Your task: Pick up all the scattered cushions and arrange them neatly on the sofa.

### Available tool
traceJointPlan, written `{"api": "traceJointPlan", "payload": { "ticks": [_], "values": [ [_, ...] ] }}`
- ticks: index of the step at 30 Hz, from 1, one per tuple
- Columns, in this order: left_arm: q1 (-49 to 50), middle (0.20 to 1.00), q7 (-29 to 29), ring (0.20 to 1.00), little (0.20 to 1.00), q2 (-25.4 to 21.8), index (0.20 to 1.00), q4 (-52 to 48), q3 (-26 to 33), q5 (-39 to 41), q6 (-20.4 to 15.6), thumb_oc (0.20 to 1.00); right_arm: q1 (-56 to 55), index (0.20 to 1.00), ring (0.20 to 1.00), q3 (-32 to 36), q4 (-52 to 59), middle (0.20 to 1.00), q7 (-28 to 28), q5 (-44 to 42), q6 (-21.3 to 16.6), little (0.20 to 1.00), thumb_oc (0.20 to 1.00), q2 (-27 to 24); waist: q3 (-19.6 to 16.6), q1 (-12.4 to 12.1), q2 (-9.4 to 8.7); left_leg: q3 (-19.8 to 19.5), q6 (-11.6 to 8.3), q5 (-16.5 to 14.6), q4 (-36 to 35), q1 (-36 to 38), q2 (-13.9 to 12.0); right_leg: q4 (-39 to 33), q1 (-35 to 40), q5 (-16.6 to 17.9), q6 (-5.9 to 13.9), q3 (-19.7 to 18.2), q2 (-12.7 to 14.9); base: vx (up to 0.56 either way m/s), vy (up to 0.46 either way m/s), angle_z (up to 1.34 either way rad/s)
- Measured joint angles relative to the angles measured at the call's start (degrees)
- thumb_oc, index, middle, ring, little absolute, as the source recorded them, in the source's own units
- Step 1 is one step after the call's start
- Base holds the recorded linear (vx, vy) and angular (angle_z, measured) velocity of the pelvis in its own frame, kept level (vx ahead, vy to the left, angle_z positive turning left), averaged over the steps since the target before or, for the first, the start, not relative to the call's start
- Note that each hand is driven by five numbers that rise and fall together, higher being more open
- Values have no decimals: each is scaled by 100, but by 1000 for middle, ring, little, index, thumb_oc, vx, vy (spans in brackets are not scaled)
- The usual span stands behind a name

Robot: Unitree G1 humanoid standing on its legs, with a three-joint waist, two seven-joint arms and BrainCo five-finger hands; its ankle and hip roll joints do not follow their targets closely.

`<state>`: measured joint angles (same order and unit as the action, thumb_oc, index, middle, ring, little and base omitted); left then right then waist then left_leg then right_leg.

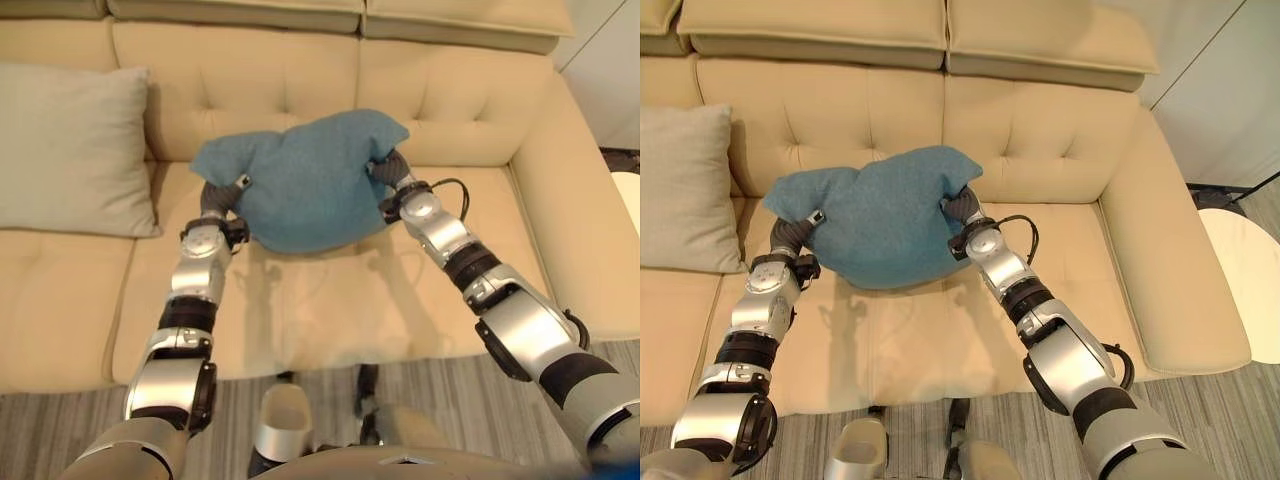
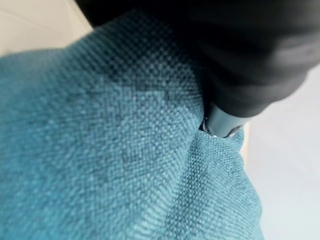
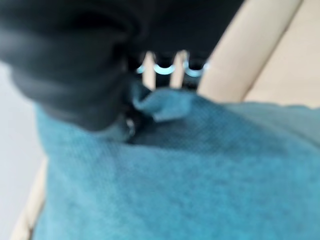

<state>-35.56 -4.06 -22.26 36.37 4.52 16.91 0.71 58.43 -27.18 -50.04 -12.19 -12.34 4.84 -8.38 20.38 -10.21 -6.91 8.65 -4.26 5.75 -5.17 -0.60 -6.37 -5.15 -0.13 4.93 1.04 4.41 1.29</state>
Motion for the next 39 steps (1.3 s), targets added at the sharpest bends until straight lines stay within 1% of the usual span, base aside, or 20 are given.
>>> {"api": "traceJointPlan", "payload": {
  "ticks": [7,8,9,10,11,12,15,16,18,20,24,28,30,32,33,34,35,36,38,39],
  "values": [
    [-872,200,30,200,200,-278,200,677,-322,236,-16,200,604,200,200,13,-734,200,-85,-155,-165,200,200,60,274,-19,26,16,-14,32,3,-83,-40,1,-96,62,8,1,-34,-74,-9,-2],
    [-1048,624,34,624,624,-317,624,835,-414,273,-47,624,734,200,200,12,-857,200,-94,-184,-165,200,200,57,319,-23,33,14,-23,38,7,-119,-60,1,-126,67,4,3,-40,-69,-16,1],
    [-1121,815,32,815,815,-327,815,879,-408,282,-54,815,801,200,200,8,-895,200,-107,-207,-167,200,200,58,334,-19,30,11,-26,45,8,-149,-60,1,-155,74,1,4,-45,-72,-14,1],
    [-1355,1000,32,1000,1000,-336,1000,1213,-446,354,-128,1000,988,360,360,-27,-1150,360,-120,-215,-198,360,360,72,359,-26,37,6,-31,54,14,-191,-63,1,-190,88,-13,9,-59,-58,-14,2],
    [-1476,1000,28,1000,1000,-335,1000,1357,-450,429,-129,1000,1082,696,696,-26,-1266,696,-130,-221,-199,696,696,77,359,-26,37,-2,-41,63,17,-220,-70,1,-215,92,-16,21,-66,-122,-23,5],
    [-1688,1000,21,1000,1000,-350,1000,1578,-512,489,-154,1000,1226,1000,1000,-29,-1403,1000,-141,-244,-202,1000,1000,79,373,-29,35,-18,-50,76,16,-256,-82,1,-244,94,-19,59,-77,-122,-34,6],
    [-2465,1000,-15,1000,1000,-455,1000,2492,-822,505,-236,1000,1883,1000,1000,-115,-2047,1000,-159,-367,-209,1000,1000,137,494,-38,57,-68,-71,106,24,-328,-113,1,-296,118,-51,124,-108,-69,-23,7],
    [-2613,1000,-15,1000,1000,-502,1000,2596,-927,506,-238,1000,2028,1000,1000,-149,-2129,1000,-162,-407,-211,1000,1000,138,494,-40,57,-86,-75,119,32,-392,-119,1,-348,133,-70,138,-115,-90,-35,7],
    [-3093,1000,-18,1000,1000,-601,1000,3102,-1205,610,-278,1000,2481,1000,1000,-178,-2412,1000,-184,-434,-238,1000,1000,135,581,-107,91,-90,-85,154,31,-470,-144,2,-425,169,-91,142,-137,-53,-21,-1],
    [-3420,1000,-19,1000,1000,-775,1000,3498,-1538,687,-258,1000,2739,1000,1000,-255,-2483,1000,-206,-433,-301,1000,1000,125,584,-164,89,-92,-93,159,36,-560,-158,2,-513,179,-104,141,-157,-35,5,-2],
    [-3516,1000,-1,1000,1000,-970,1000,3620,-1774,683,-247,1000,2971,1000,1000,-298,-2532,1000,-240,-431,-465,1000,1000,67,586,-239,84,-136,-97,161,55,-658,-172,2,-578,185,-113,168,-169,-44,17,6],
    [-3567,1000,52,1000,1000,-1241,1000,3854,-1813,683,-209,1000,3228,1000,1000,-438,-2634,1000,-265,-428,-565,1000,1000,29,586,-288,82,-141,-98,160,37,-663,-170,2,-585,202,-136,199,-167,-7,19,1],
    [-3581,1000,145,1000,1000,-1443,1000,3873,-1975,678,-208,1000,3285,1000,1000,-517,-2644,1000,-213,-427,-666,1000,1000,-118,587,-326,82,-145,-98,160,37,-664,-168,2,-582,208,-144,219,-166,0,0,0],
    [-3584,1000,158,1000,1000,-1590,1000,3879,-2037,671,-209,1000,3321,1000,1000,-536,-2661,1000,-205,-426,-671,1000,1000,-231,587,-352,82,-150,-98,160,36,-662,-165,2,-576,211,-147,221,-164,2,46,3],
    [-3585,1000,174,1000,1000,-1772,1000,3850,-2065,671,-200,1000,3339,1000,1000,-610,-2690,1000,-175,-426,-685,1000,1000,-364,587,-360,82,-156,-97,161,35,-650,-157,3,-558,213,-146,236,-160,1,58,5],
    [-3585,1000,178,1000,1000,-1939,1000,3807,-2271,667,-201,1000,3339,1000,1000,-780,-2691,1000,-146,-419,-702,1000,1000,-520,588,-360,80,-162,-96,162,35,-647,-158,2,-548,214,-145,251,-160,2,28,7],
    [-3586,1000,163,1000,1000,-2049,1000,3801,-2288,668,-202,1000,3339,1000,1000,-831,-2692,1000,-158,-423,-703,1000,1000,-645,587,-368,80,-173,-96,162,36,-638,-154,2,-533,214,-145,260,-155,4,31,7],
    [-3579,1000,164,1000,1000,-2283,1000,3706,-2305,665,-183,1000,3345,1000,1000,-901,-2659,1000,-150,-412,-710,1000,1000,-910,587,-385,80,-172,-91,167,36,-621,-147,2,-515,217,-142,268,-149,0,0,0],
    [-3459,1000,213,1000,1000,-2657,1000,3363,-2297,658,-162,1000,3338,1000,1000,-992,-2577,1000,-121,-361,-703,1000,1000,-1265,588,-441,80,-162,-84,172,29,-590,-145,2,-500,233,-138,264,-144,27,45,-5],
    [-3450,1000,234,1000,1000,-2773,1000,3331,-2284,655,-159,1000,3338,1000,1000,-991,-2577,1000,-114,-339,-696,1000,1000,-1357,588,-468,80,-142,-84,172,23,-543,-144,2,-472,238,-141,263,-144,26,42,-8]
  ]
}}
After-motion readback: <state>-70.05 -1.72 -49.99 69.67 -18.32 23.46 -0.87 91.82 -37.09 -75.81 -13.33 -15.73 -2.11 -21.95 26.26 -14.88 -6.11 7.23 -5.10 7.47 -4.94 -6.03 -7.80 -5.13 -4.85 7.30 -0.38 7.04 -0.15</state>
